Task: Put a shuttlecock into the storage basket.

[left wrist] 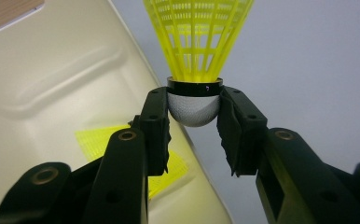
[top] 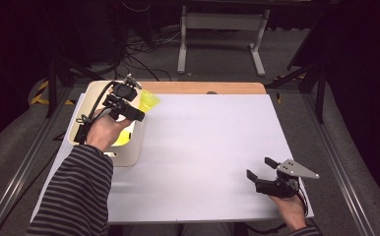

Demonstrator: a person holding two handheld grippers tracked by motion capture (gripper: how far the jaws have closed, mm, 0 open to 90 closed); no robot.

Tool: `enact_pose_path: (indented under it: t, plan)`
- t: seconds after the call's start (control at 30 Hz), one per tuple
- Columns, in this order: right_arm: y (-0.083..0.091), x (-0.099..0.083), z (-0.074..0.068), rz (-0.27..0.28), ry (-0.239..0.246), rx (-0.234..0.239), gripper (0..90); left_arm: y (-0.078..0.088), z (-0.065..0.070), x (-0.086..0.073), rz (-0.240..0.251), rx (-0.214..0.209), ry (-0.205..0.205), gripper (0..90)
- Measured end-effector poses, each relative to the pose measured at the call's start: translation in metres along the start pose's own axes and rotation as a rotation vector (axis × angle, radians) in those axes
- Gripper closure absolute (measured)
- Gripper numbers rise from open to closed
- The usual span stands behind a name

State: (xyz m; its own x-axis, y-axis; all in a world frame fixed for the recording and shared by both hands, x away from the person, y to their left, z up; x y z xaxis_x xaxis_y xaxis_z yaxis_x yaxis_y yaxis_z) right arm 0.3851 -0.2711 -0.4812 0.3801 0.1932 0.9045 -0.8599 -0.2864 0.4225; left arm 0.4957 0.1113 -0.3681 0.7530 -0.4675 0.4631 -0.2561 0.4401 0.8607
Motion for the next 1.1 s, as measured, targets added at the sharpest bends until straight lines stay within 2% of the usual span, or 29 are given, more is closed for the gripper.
enact_pose_path:
  t: [0.83, 1.1]
  plan:
    - [0.000, 0.000, 0.000, -0.001, 0.001, -0.001, 14.5, 0.008, -0.022, -0.010, 0.019, 0.017, 0.054, 65.0]
    - [0.000, 0.000, 0.000, 0.000, 0.001, -0.002, 14.6, 0.010, -0.031, -0.016, 0.022, 0.034, 0.074, 65.0]
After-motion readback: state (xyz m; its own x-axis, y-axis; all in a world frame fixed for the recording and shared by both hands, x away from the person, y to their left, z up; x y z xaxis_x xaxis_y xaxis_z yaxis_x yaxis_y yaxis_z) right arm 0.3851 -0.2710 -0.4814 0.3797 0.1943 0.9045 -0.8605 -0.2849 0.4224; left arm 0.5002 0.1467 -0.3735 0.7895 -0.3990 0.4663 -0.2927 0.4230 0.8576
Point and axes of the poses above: each handheld gripper's, and its own axes: y roughly backward along the jaws, x roughly out of its top, z roughly to its right, the point moved 10 cm from there along -y, roughly forward along the jaws, and after that the axes turned 12 degrees about -x, right-handed, at the moved point
